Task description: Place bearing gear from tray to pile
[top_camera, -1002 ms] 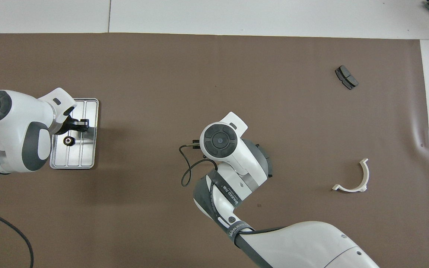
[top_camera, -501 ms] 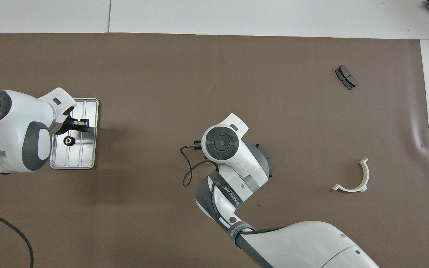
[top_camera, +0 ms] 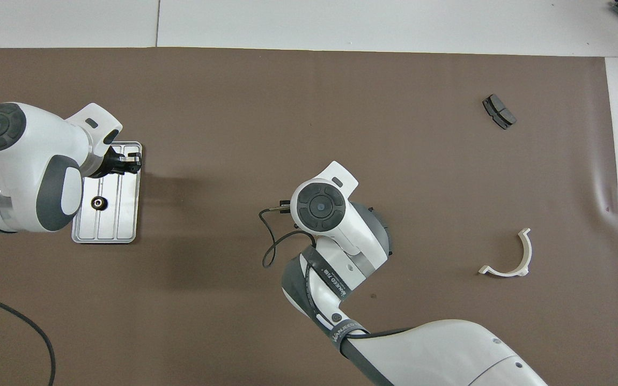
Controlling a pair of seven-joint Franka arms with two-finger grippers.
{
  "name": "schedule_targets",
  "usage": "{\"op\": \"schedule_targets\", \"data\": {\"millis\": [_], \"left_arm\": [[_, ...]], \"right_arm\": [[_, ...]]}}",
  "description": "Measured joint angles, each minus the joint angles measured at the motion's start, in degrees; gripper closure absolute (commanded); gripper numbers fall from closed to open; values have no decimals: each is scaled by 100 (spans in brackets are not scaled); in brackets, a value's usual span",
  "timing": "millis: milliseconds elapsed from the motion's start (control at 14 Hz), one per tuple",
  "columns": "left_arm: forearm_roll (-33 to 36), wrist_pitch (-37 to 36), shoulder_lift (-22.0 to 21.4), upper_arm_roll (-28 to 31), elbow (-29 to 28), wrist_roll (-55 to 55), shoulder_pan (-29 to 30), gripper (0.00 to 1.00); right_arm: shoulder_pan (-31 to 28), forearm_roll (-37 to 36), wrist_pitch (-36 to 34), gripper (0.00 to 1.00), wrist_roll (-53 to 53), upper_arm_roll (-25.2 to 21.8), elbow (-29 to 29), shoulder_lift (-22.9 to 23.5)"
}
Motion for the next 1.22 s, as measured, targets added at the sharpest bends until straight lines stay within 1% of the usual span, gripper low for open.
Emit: {"op": "schedule_targets", "data": {"millis": [286, 430, 573, 716, 859, 1074, 1145, 1217], "left_arm": [[0, -2, 2, -20, 11, -1230, -703, 87], [0, 24, 2, -27, 13, -1817, -1065, 86], [0, 147, 2, -35, 16, -2374, -1404, 85], [0, 224, 2, -40, 16, -2812, -1774, 84], [-1, 285, 4, -44, 18, -3268, -2201, 81], [0, 443, 90, -46, 86, -3819, -2766, 76], [-1, 458, 156, -46, 160, -3903, -2886, 65], [-1, 466, 228, -43, 241, -3938, -2973, 48]], "right_arm": [[-31, -3, -59, 100, 0, -68, 21, -34], [-264, -32, -401, 100, -32, -117, 85, -274], [-677, -81, -893, 100, -342, -126, 106, -699], [-1227, -82, -1100, 100, -780, -130, 88, -1010], [-1837, -81, -950, 100, -1343, -131, 63, -1036], [-2651, -79, -518, 100, -2222, -132, 23, -866], [-2859, -79, -405, 100, -2435, -132, 19, -797], [-3046, -73, -302, 100, -2610, -128, 15, -724]]}}
